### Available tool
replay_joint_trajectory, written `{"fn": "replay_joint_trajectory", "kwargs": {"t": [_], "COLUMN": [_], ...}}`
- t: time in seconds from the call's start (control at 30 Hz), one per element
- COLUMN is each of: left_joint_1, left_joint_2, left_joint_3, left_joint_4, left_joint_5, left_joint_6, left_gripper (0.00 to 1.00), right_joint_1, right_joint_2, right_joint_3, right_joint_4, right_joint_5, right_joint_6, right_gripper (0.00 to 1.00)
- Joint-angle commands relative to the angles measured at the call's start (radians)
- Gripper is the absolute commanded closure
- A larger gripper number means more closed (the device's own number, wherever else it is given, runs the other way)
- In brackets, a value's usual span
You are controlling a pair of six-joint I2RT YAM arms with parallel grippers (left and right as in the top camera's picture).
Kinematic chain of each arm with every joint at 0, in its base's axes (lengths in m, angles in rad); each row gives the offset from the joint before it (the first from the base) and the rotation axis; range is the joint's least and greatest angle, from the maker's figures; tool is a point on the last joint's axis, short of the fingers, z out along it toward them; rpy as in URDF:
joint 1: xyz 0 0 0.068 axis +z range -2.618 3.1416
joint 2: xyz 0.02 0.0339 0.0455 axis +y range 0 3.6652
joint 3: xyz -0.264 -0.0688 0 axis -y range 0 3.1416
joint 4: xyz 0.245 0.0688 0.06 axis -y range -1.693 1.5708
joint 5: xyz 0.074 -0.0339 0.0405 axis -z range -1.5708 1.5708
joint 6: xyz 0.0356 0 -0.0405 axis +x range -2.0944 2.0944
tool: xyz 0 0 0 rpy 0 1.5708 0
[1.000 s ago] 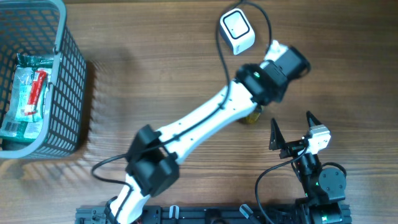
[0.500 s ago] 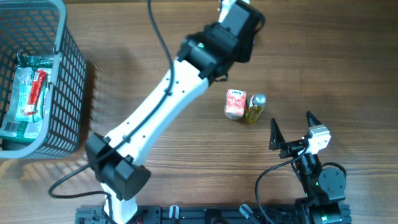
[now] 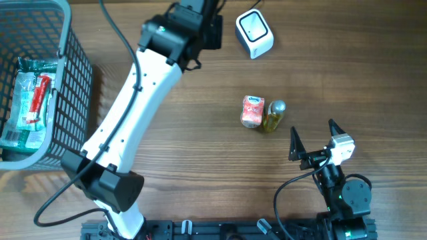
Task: Scan the item barcode
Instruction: 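Move the left gripper into the basket and grasp the 3M gloves package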
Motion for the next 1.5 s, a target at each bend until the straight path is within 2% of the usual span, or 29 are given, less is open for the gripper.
{"fn": "replay_joint_trajectory", "kwargs": {"t": [0.0, 0.17, 0.33, 0.5, 0.63, 0.93, 1.23, 1.47], "left_joint_1": [0.069, 0.180, 0.355, 0.599, 0.748, 1.028, 1.130, 1.131], "left_joint_2": [-0.030, -0.045, -0.103, -0.143, -0.139, -0.060, 0.109, 0.185], "left_joint_3": [0.021, 0.022, 0.022, 0.022, 0.021, 0.012, 0.003, -0.135], "left_joint_4": [-0.011, -0.005, 0.046, 0.117, 0.149, 0.140, 0.034, 0.040], "left_joint_5": [-0.006, -0.015, -0.032, -0.024, -0.021, 0.147, 0.274, 0.275], "left_joint_6": [0.023, 0.132, 0.136, 0.137, 0.182, 0.334, 0.499, 0.677], "left_gripper": [0.25, 0.26, 0.17, 0.07, 0.01, 0.00, 0.00, 0.00], "right_joint_1": [-0.005, -0.005, -0.005, -0.005, -0.005, -0.005, -0.005, -0.005], "right_joint_2": [-0.004, -0.004, -0.004, -0.004, -0.004, -0.004, -0.004, -0.004], "right_joint_3": [-0.001, -0.001, -0.001, -0.001, -0.001, -0.001, -0.001, -0.001], "right_joint_4": [0.003, 0.003, 0.003, 0.003, 0.003, 0.003, 0.003, 0.003], "right_joint_5": [-0.001, -0.001, -0.001, -0.001, -0.001, -0.001, -0.001, -0.001], "right_joint_6": [-0.008, -0.008, -0.008, -0.008, -0.008, -0.008, -0.008, -0.008], "right_gripper": [0.00, 0.00, 0.00, 0.00, 0.00, 0.00, 0.00, 0.00]}}
